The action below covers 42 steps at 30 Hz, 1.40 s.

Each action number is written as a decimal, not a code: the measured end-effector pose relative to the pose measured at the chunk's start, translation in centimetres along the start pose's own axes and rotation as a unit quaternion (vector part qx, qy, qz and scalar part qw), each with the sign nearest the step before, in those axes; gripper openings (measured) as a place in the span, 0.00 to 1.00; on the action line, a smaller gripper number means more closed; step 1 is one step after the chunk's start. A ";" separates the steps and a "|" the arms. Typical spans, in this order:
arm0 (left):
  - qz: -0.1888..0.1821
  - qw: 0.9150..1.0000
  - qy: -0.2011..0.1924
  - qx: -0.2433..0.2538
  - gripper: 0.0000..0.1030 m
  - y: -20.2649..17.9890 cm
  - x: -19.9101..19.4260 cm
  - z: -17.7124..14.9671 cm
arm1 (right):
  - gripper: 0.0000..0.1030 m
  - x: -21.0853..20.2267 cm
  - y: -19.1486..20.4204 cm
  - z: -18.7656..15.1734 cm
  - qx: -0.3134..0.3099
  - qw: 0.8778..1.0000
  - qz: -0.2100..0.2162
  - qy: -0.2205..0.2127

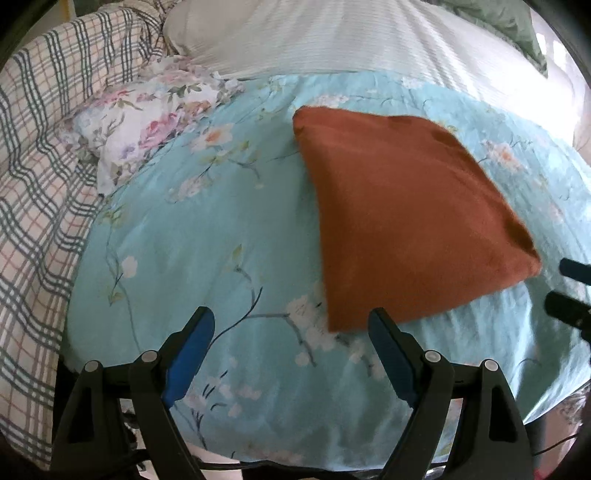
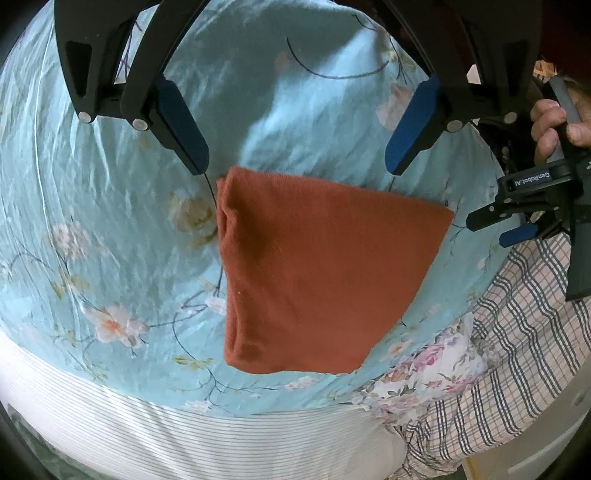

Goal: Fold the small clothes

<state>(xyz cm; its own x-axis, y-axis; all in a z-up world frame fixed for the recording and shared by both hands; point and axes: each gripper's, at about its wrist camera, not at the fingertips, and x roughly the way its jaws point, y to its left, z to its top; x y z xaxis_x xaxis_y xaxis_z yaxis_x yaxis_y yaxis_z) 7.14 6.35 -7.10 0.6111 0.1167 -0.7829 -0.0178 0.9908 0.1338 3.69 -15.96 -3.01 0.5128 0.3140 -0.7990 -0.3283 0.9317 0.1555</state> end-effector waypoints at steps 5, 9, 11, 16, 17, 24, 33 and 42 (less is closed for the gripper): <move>-0.021 1.000 -0.009 -0.001 0.83 -0.2 -0.8 1.3 | 0.94 -0.5 0.6 1.3 -0.013 1.000 0.000 -0.005; -0.019 1.000 -0.010 0.006 0.85 -0.5 -1.2 1.8 | 0.95 -0.7 0.5 1.9 -0.011 1.000 0.003 -0.007; -0.021 1.000 -0.006 0.006 0.85 -0.5 -1.2 1.8 | 0.96 -0.6 0.2 1.9 -0.003 1.000 0.006 -0.005; -0.024 1.000 0.000 0.006 0.86 -0.5 -1.1 1.9 | 0.96 -0.1 -0.1 1.7 0.009 1.000 0.011 0.005; -0.024 1.000 0.002 0.006 0.86 -0.4 -1.1 1.8 | 0.96 -0.1 -0.1 1.7 0.010 1.000 0.011 0.006; -0.023 1.000 0.014 0.012 0.86 -0.8 -0.5 1.4 | 0.96 0.4 -0.3 1.6 0.012 1.000 0.012 0.015; -0.030 0.999 0.020 0.012 0.86 -0.7 0.4 1.7 | 0.96 1.3 -1.5 3.0 0.026 0.999 0.036 0.006; -0.055 0.998 0.033 -0.003 0.86 0.1 5.3 6.3 | 0.95 4.7 -5.5 9.1 0.063 0.997 0.044 -0.025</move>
<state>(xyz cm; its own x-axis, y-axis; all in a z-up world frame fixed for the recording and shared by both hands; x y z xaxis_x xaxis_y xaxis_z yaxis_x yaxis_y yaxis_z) 15.41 6.63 -7.44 0.5569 0.0121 -0.8305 0.0410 0.9983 0.0420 15.13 -17.95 -2.31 0.5269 0.4004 -0.7497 -0.2722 0.9151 0.2975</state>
